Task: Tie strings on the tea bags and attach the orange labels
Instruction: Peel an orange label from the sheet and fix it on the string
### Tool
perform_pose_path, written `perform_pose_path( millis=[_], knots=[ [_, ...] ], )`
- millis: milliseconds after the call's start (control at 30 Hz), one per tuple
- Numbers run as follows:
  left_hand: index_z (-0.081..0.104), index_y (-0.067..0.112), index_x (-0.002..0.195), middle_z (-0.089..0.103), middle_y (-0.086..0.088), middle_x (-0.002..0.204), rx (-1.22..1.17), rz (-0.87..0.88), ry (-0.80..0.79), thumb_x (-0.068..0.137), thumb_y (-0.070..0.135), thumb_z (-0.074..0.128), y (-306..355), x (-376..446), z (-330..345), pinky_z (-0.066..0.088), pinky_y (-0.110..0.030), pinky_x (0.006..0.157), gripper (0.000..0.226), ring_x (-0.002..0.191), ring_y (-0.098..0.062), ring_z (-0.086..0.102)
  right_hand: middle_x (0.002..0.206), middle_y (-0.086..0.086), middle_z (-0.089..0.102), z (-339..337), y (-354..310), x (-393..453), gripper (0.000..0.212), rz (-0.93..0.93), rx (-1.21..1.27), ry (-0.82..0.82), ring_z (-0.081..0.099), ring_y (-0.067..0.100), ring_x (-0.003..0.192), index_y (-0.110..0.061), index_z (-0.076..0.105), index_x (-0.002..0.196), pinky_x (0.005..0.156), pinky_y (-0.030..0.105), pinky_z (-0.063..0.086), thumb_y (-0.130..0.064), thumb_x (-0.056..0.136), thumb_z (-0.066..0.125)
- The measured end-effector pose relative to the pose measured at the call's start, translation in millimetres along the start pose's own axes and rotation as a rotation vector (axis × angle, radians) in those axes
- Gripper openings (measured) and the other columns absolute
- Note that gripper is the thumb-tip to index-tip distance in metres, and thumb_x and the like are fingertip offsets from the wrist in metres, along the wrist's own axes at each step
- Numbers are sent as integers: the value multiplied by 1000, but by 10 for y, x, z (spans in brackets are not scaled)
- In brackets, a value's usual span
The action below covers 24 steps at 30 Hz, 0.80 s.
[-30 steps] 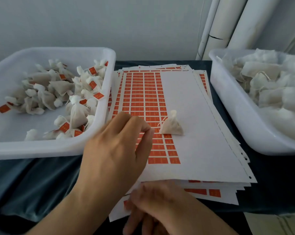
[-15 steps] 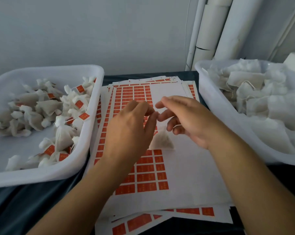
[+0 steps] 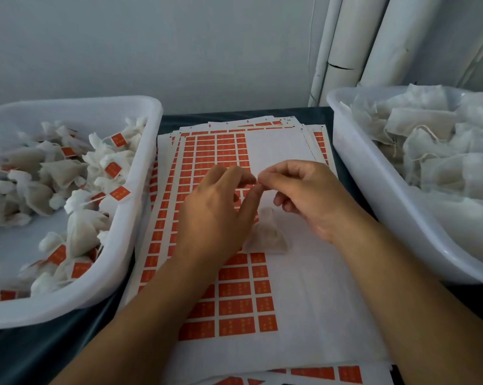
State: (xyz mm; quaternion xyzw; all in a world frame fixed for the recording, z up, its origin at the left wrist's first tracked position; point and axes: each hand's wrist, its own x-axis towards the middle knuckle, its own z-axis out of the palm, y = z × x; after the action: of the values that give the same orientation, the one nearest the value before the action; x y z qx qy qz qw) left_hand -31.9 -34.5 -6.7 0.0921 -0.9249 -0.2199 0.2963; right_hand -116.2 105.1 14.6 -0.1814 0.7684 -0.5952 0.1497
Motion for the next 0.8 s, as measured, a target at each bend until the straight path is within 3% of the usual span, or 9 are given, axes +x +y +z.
perform_pose_path(
  millis=[133, 233, 367, 500, 667, 800],
  knots=[
    [57, 40, 124, 59, 21, 108, -74, -73, -88, 92, 59, 58, 49, -33, -25, 49, -12, 63, 37, 80, -4, 62, 83, -12, 76, -22, 71, 59, 6, -46, 32, 112, 70, 4, 67, -28, 77, 96, 60, 16, 53, -27, 90, 78],
    [49, 46, 129, 57, 28, 86, -78, -151, -254, 93, 67, 34, 30, -71, -79, 49, -13, 61, 44, 73, 2, 62, 84, -13, 76, -40, 129, 94, 6, -59, 91, 223, 71, 5, 68, -28, 76, 96, 59, 16, 53, -26, 91, 77],
    [55, 42, 132, 59, 25, 90, -125, -203, -435, 86, 73, 10, 20, -129, -130, 51, -22, 76, 72, 84, -2, 64, 85, -15, 75, -56, 195, 126, 5, -69, 100, 282, 71, 4, 67, -28, 75, 96, 58, 14, 52, -27, 91, 76],
    [68, 32, 120, 69, 14, 95, -137, -256, -521, 84, 75, 6, 15, -104, -72, 45, -18, 71, 83, 83, -4, 64, 85, -19, 74, -20, 220, 132, 4, -74, 63, 265, 71, 2, 71, -29, 74, 97, 57, 13, 53, -29, 92, 75],
    [74, 25, 86, 71, 7, 75, -202, -275, -485, 83, 77, 9, 24, -84, -43, 50, -21, 69, 83, 71, -8, 67, 84, -20, 73, -8, 237, 130, 3, -91, 51, 259, 71, 1, 72, -30, 74, 96, 57, 12, 52, -30, 93, 74],
    [76, 27, 85, 72, 10, 76, -211, -281, -453, 87, 75, 15, 34, -91, -28, 55, -20, 69, 78, 70, -6, 68, 84, -20, 74, -21, 232, 133, 4, -93, 66, 266, 71, 2, 71, -29, 74, 96, 56, 12, 52, -28, 93, 75]
  ],
)
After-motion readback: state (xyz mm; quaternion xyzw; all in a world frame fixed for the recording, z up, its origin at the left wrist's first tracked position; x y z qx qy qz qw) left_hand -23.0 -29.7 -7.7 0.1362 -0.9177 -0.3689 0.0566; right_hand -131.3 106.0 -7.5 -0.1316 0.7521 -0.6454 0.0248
